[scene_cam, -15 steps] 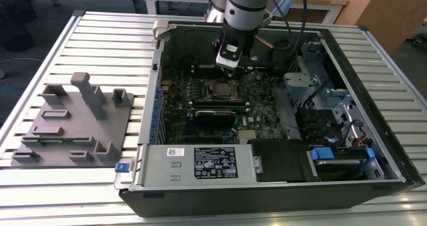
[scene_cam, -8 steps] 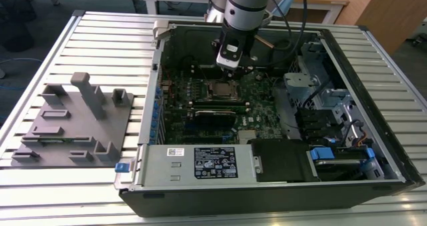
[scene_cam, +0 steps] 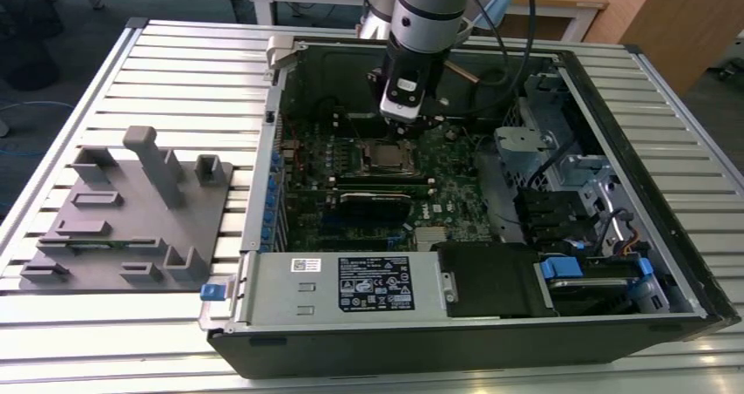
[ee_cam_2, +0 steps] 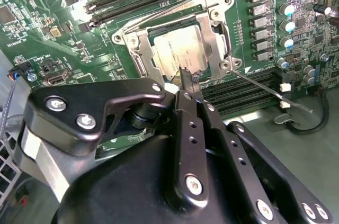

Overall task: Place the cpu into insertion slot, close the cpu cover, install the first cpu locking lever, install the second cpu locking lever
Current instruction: 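Close the cpu cover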

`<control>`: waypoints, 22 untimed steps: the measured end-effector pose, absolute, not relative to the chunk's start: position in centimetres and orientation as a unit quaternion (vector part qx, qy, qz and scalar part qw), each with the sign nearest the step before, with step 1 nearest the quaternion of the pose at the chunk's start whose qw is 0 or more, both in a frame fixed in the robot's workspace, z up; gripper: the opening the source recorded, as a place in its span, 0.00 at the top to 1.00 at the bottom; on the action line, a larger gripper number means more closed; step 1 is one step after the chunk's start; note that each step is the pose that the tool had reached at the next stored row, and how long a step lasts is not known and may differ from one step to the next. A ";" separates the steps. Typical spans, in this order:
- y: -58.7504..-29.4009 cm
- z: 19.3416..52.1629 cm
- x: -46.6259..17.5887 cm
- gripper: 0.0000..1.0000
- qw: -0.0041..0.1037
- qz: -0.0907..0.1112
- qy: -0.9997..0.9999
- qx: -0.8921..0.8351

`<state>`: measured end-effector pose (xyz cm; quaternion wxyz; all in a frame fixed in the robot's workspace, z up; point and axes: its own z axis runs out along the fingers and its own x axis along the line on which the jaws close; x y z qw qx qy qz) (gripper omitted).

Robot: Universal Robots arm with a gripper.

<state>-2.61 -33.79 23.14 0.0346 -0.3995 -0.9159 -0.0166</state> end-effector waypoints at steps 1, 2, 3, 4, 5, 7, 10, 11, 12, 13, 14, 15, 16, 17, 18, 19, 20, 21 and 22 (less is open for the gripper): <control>-33.8 23.1 -2.6 0.90 0.035 -0.017 -0.917 -0.397; -33.8 23.1 -2.6 0.90 0.035 -0.017 -0.918 -0.395; -33.8 23.1 -2.6 0.90 0.035 -0.018 -0.919 -0.393; -33.8 23.1 -2.6 0.90 0.036 -0.018 -0.920 -0.390; -33.8 23.1 -2.6 0.90 0.036 -0.018 -0.921 -0.388; -33.8 23.1 -2.6 0.90 0.036 -0.019 -0.922 -0.385; -33.8 23.1 -2.6 0.90 0.036 -0.019 -0.923 -0.383; -33.8 23.1 -2.6 0.90 0.036 -0.019 -0.923 -0.383; -33.8 23.1 -2.6 0.90 0.036 -0.019 -0.923 -0.383; -33.8 23.1 -2.6 0.90 0.036 -0.019 -0.923 -0.383; -33.8 23.1 -2.6 0.90 0.036 -0.019 -0.923 -0.382; -33.8 23.1 -2.6 0.90 0.036 -0.019 -0.924 -0.381; -33.8 23.1 -2.6 0.90 0.036 -0.019 -0.924 -0.380; -33.8 23.1 -2.6 0.90 0.036 -0.019 -0.925 -0.378; -33.8 23.1 -2.6 0.90 0.036 -0.019 -0.926 -0.376; -33.8 23.1 -2.6 0.90 0.036 -0.019 -0.927 -0.374; -33.8 23.1 -2.6 0.90 0.036 -0.019 -0.927 -0.372; -33.8 23.1 -2.6 0.90 0.037 -0.019 -0.928 -0.370; -33.8 23.1 -2.6 0.90 0.037 -0.020 -0.929 -0.367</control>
